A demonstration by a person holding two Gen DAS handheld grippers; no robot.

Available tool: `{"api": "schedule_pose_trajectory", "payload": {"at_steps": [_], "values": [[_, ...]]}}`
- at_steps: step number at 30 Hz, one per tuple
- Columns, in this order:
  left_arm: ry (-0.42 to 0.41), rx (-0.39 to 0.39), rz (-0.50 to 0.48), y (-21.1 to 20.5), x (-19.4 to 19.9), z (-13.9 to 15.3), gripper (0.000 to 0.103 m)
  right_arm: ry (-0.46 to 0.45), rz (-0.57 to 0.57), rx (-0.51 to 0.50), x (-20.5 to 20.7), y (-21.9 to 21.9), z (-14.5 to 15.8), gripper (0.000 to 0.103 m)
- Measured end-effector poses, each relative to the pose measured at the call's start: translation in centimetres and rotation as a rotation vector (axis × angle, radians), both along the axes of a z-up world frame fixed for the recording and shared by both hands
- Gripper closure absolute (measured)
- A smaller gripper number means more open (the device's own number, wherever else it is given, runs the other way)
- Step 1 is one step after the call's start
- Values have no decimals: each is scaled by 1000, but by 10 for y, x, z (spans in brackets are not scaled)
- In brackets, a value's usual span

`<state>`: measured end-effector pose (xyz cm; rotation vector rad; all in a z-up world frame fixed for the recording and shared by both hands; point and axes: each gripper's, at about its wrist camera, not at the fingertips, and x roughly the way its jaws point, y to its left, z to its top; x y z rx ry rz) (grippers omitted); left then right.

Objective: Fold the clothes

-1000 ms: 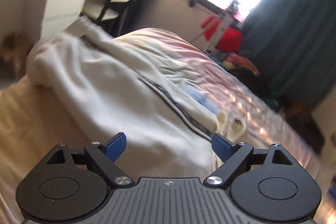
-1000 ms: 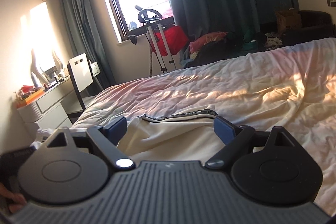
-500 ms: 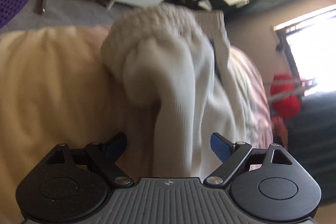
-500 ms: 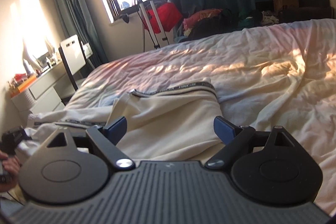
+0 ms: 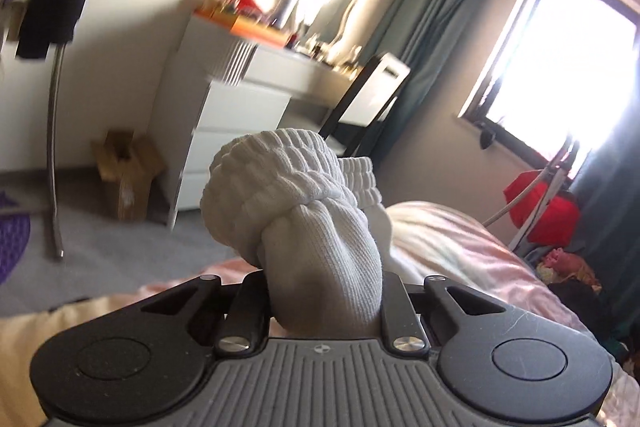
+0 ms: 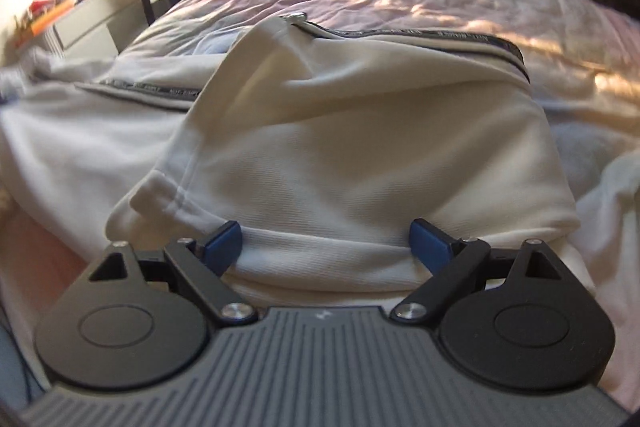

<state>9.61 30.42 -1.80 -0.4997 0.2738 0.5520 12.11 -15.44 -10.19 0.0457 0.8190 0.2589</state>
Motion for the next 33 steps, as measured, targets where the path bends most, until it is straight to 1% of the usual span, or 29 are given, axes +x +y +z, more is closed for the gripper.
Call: {"api": "schedule_pose_trajectory", "payload": {"at_steps": [1,2,6,9,11,14,18,20,23,24,28,29,30,31,33], "values": [[-17,16,-10,-9,0,9,87,1,-4,0,-2,0,4,10],[-36,30,-21,-18,0,17,87,-3,-13,24,-4,-4,8,12],[-114,61,-53,-58,-3,55,88,-35,-80,111,-13,-28,25,12],[-166,79,-80,-96,-1,84,88,-73,-148,124,-21,-46,37,12],[-199,99,-105,-129,0,101,88,-110,-190,140,-27,-61,46,12],[-243,139,-144,-186,3,122,89,-157,-260,198,-34,-89,57,12],[-277,204,-194,-273,18,124,89,-208,-389,280,-42,-131,71,12],[-283,238,-234,-318,26,114,89,-243,-450,312,-47,-151,78,12],[-271,325,-347,-391,33,80,89,-275,-523,344,-52,-178,84,12],[-263,355,-388,-415,34,67,89,-271,-534,349,-51,-185,85,12],[-128,457,-579,-491,46,-3,89,-263,-524,370,-48,-201,82,12],[-69,476,-637,-505,51,-21,89,-264,-528,380,-48,-204,80,12],[16,487,-707,-517,59,-39,88,-265,-533,390,-49,-207,78,12],[88,480,-766,-524,66,-57,87,-263,-535,399,-49,-210,77,12],[147,473,-825,-525,72,-81,84,-245,-524,405,-47,-211,72,12]]}}
